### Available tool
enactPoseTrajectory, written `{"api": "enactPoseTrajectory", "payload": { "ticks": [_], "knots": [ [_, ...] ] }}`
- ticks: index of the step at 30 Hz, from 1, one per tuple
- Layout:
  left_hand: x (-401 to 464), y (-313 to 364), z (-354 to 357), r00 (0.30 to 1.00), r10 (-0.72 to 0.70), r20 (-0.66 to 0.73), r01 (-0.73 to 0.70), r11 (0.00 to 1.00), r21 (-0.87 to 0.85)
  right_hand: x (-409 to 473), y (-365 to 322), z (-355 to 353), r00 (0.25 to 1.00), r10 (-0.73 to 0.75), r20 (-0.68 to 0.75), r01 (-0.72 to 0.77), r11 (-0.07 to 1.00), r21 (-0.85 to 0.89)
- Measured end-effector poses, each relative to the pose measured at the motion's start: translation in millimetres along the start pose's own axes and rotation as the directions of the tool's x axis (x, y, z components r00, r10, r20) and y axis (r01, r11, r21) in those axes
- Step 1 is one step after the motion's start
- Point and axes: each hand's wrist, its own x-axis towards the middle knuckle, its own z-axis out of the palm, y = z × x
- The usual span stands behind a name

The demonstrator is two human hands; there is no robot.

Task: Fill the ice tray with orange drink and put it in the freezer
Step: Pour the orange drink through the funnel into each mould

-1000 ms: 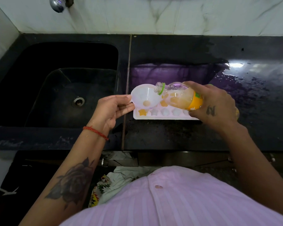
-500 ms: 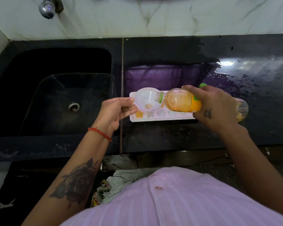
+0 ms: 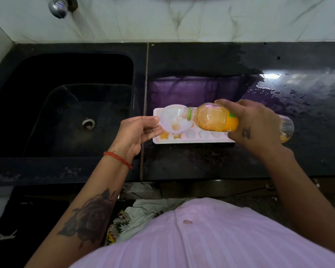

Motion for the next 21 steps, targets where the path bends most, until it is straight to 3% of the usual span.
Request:
{"api": "enactPoseTrajectory", "payload": {
  "ticks": [10,21],
  "knots": [
    [-2.0,0.3,6.6,0.999,0.021,0.029,-0.021,1.0,-0.023,-10.0,5.5,-3.0,0.998,0.059,0.03,-0.062,0.988,0.14],
    [-0.8,-7.2,30.1,0.999,0.005,0.054,-0.003,1.0,-0.025,-16.3,22.3,-10.8,0.999,0.046,0.004,-0.046,0.998,0.045]
  ]
}}
